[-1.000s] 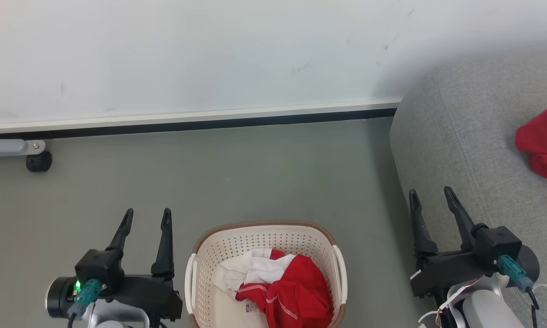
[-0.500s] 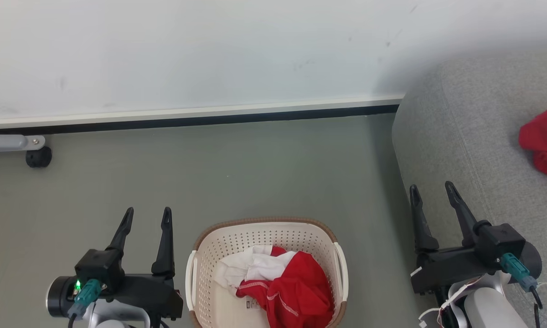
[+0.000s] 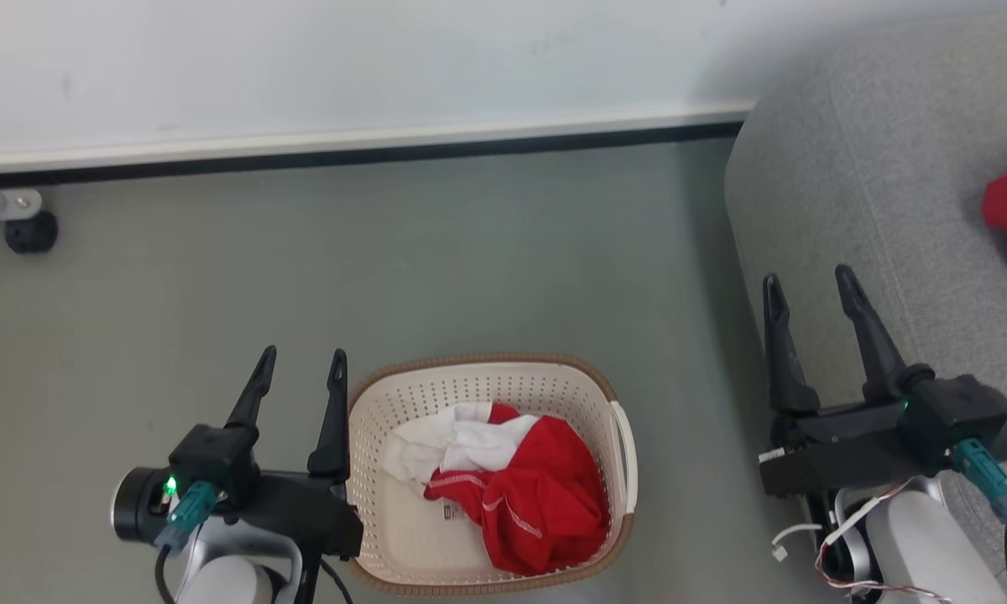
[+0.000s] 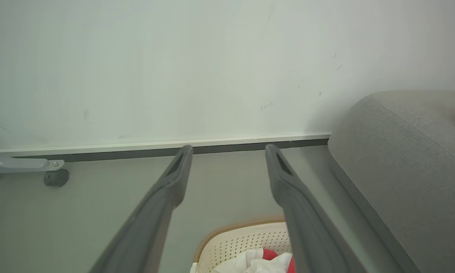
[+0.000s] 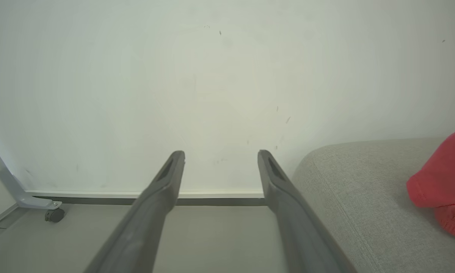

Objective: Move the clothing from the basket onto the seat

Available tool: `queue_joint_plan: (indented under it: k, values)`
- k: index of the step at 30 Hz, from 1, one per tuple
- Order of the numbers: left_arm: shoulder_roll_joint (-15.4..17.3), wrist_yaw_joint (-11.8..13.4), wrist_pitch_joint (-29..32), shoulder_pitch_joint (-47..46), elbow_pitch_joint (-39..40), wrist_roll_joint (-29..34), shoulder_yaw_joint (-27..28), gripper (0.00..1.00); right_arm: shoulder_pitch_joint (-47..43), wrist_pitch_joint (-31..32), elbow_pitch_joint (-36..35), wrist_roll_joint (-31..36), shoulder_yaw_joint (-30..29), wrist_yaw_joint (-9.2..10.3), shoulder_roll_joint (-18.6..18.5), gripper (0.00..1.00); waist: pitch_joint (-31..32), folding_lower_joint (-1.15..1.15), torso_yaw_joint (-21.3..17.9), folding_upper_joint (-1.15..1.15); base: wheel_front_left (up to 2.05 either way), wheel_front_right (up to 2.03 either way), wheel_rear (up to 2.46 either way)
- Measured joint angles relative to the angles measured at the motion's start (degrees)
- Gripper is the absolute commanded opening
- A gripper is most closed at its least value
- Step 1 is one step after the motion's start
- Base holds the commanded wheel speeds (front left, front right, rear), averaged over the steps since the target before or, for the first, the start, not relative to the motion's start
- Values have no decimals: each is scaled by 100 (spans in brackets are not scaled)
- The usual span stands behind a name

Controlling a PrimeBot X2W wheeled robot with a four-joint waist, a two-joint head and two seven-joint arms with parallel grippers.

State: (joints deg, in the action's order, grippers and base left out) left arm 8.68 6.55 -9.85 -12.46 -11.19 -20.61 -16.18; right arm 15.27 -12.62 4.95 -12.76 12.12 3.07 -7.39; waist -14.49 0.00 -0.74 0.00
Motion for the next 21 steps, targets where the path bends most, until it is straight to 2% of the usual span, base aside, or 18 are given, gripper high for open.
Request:
queue_joint_plan:
  k: [9, 21]
  values:
    - [-56, -109, 147, -559, -367, 179, -304, 100, 345, 101, -526, 83, -13, 48, 1, 100, -674, 1, -126, 0, 0, 0, 0]
    - [-216, -364, 582, -1520, -1277, 322, -648, 100, 928, 247, -1106, 179, 25, 81, 44, 100, -1664, 1, -389, 0, 0, 0, 0]
